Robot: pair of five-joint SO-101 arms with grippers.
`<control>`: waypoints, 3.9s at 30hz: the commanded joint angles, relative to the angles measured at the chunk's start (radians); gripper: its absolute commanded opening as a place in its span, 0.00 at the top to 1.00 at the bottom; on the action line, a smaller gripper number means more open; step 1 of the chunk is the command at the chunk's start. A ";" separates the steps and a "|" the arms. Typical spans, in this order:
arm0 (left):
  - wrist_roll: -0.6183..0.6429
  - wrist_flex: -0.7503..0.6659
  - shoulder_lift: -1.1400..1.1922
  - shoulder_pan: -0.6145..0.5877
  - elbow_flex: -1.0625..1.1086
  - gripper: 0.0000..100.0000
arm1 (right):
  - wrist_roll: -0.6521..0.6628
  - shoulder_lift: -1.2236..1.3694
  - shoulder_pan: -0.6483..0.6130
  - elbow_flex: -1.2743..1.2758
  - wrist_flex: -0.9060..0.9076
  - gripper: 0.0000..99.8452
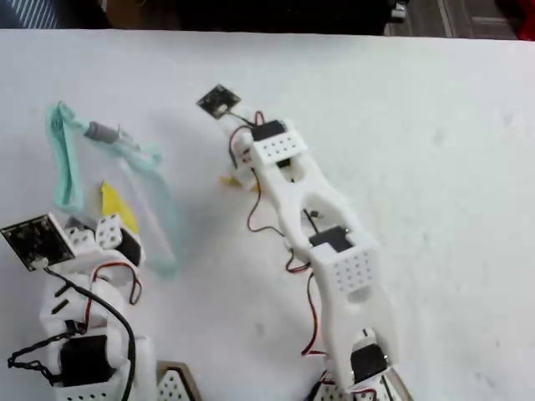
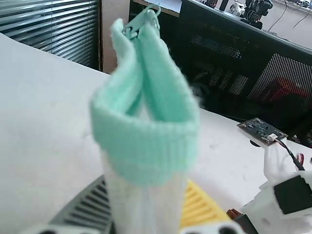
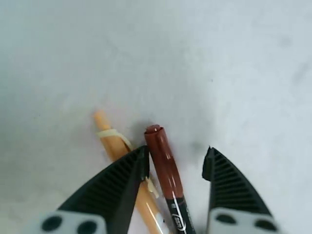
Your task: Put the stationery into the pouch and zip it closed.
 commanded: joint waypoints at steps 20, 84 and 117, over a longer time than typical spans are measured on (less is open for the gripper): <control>0.009 -0.035 -0.018 0.160 -0.072 0.98 | 0.011 -0.051 0.090 -0.104 0.067 0.98; -0.282 0.146 -0.018 0.714 -0.077 0.80 | -0.373 -1.339 -0.180 -0.218 0.418 0.98; -0.282 0.149 -0.018 0.714 -0.075 0.80 | -0.440 -1.414 -0.260 0.298 -0.122 0.98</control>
